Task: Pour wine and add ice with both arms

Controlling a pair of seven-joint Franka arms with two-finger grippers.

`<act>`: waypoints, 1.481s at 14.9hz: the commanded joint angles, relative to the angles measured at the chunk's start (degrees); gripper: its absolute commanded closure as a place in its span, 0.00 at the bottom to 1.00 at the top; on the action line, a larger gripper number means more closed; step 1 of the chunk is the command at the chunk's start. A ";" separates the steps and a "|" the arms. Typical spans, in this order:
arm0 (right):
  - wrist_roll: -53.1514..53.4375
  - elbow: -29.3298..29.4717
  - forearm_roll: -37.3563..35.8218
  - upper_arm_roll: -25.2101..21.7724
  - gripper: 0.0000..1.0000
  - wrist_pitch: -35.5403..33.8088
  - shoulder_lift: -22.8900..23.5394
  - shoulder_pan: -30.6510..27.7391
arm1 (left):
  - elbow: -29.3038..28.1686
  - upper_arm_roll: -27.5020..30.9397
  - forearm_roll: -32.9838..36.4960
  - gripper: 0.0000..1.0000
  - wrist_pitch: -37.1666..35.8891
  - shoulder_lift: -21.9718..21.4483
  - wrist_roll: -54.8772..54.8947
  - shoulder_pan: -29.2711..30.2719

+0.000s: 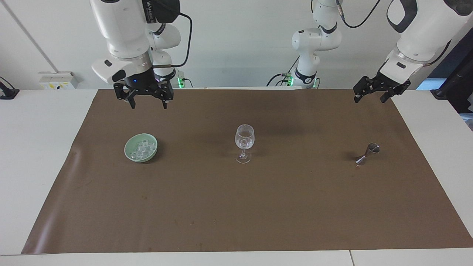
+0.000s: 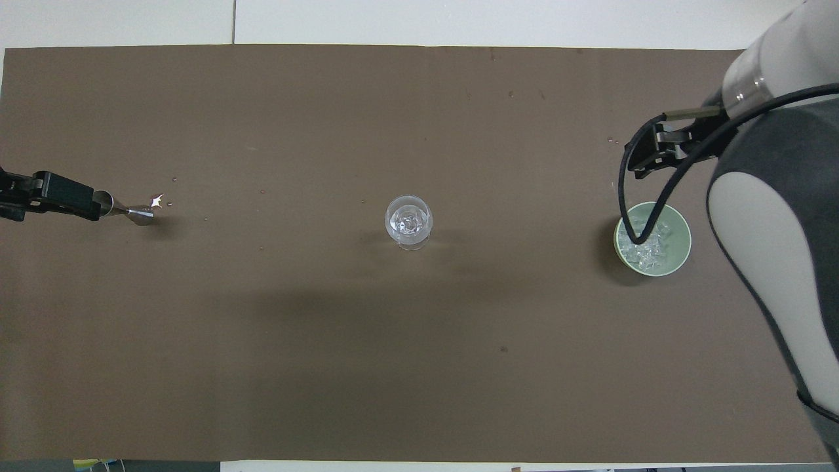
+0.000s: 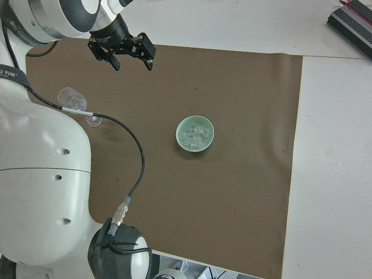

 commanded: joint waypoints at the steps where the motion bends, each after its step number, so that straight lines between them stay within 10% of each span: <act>1: -1.28 -1.51 -0.32 0.81 0.00 -1.88 -1.32 -2.51 | -1.53 0.11 0.97 0.00 1.02 -1.20 0.66 -0.05; 7: -3.74 -12.92 -0.14 0.46 0.00 0.92 -9.84 -5.76 | -1.53 0.11 0.97 0.00 1.02 -1.20 0.66 -0.05; 22: -5.50 -12.50 3.29 -0.25 0.00 2.68 -8.27 -10.69 | -1.53 0.11 0.97 0.00 1.02 -1.20 0.66 -0.05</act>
